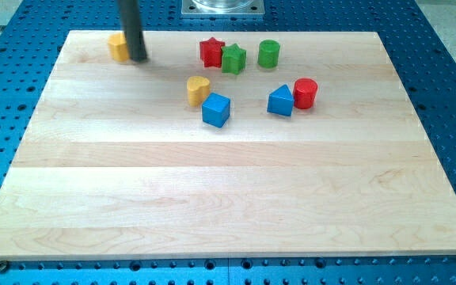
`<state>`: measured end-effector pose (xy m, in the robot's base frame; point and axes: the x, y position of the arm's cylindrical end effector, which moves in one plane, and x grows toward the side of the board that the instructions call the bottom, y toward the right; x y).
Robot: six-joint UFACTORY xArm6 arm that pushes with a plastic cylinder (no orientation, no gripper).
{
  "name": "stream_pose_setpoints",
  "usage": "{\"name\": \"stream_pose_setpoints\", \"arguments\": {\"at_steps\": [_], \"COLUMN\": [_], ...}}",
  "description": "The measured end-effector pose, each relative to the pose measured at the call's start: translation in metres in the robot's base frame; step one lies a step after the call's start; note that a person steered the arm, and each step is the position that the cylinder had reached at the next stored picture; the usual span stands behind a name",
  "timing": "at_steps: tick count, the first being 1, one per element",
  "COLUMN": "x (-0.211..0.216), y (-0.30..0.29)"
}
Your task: Move the yellow hexagon to the top left corner of the board
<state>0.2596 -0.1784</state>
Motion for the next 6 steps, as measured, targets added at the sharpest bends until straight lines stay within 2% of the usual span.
{"name": "stream_pose_setpoints", "arguments": {"at_steps": [1,3,4,5,6], "x": [0.001,-0.003,-0.028,-0.045,-0.049], "y": [0.031,0.046,0.045,0.039,-0.017]}}
